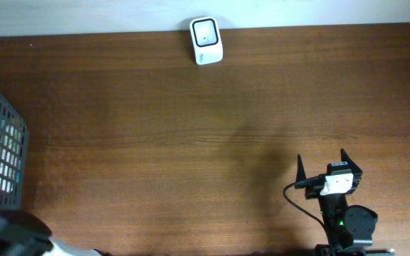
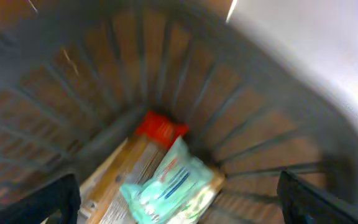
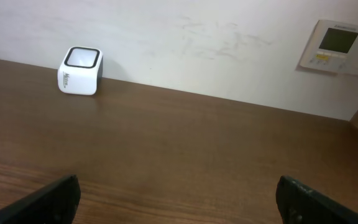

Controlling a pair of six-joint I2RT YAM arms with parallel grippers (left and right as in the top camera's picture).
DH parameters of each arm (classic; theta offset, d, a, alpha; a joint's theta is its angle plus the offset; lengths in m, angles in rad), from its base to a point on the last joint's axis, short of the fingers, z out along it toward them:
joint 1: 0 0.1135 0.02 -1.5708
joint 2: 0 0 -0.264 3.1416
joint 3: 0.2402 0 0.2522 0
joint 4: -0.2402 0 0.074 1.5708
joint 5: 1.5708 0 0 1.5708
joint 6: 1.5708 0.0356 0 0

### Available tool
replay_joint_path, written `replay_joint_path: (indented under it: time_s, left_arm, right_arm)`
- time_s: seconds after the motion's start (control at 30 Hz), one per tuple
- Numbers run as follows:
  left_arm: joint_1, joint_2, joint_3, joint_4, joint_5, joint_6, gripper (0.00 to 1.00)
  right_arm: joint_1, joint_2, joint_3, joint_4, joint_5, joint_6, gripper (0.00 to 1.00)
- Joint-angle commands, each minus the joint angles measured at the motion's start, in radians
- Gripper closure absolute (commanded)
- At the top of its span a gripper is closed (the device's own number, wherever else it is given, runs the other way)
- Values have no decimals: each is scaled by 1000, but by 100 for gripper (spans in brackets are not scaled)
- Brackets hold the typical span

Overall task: Scan the item barcode
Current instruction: 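Take the teal wipes pack from the basket with the left gripper, place on table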

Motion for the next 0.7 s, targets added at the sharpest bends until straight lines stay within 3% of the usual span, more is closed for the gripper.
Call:
replay_joint_path:
  time_s: [0.0,0.17,0.23,0.3,0.43,0.5,0.53,0.67]
  left_arm:
    - [29,144,-18,-40,100,196,0]
    - [56,299,-18,-50,219,386,1]
    - [51,354,-18,-51,221,465,10]
    - [51,403,-18,-33,221,470,16]
    - [49,479,-18,-4,224,468,46]
    - [49,486,-18,11,229,455,87]
    - [49,484,-10,10,228,432,100]
    - [49,423,111,-83,228,310,100]
  right_arm:
    - [-6,-8,-8,0,-5,0,1]
    - [-6,-8,-8,0,-5,0,1]
    - [-6,-8,-8,0,-5,1,1]
    - [-6,-8,-8,0,-5,1,1]
    - [-6,-8,-8,0,-5,0,1]
    - [-6,-8,-8,0,-5,1,1]
    - [-6,-8,-8,0,-5,0,1]
    - [-6,-8,-8,0,-5,1,2]
